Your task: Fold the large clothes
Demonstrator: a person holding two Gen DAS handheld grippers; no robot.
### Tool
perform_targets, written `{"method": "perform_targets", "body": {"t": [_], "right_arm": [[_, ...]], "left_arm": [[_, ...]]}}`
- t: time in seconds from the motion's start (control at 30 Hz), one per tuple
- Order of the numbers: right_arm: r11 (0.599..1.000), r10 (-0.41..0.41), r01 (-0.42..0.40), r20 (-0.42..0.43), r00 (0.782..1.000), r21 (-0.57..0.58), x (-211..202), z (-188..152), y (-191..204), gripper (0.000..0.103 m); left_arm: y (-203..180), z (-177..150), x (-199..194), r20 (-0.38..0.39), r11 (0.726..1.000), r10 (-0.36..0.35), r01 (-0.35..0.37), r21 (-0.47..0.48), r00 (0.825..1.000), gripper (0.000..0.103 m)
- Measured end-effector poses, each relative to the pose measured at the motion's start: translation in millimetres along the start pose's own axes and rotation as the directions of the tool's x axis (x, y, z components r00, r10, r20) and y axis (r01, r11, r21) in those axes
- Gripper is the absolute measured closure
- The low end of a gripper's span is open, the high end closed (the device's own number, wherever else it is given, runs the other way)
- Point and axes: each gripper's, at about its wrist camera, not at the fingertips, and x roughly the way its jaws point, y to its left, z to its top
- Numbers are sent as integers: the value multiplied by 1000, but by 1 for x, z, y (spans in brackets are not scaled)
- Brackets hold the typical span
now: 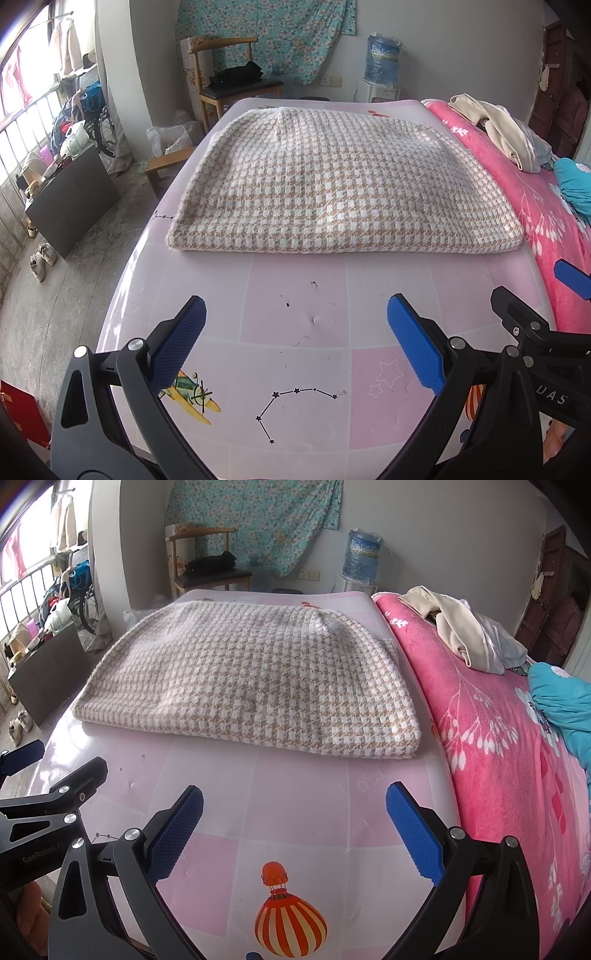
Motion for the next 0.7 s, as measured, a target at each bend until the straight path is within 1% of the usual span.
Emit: {"method": "perform_targets", "body": {"t": [0.7], "right_arm": [[1000,0,0,-1,1000,-3,1,-1,-2,6]], "left_arm": [[1,1,0,2,1000,-1,1,-1,1000,8]]}}
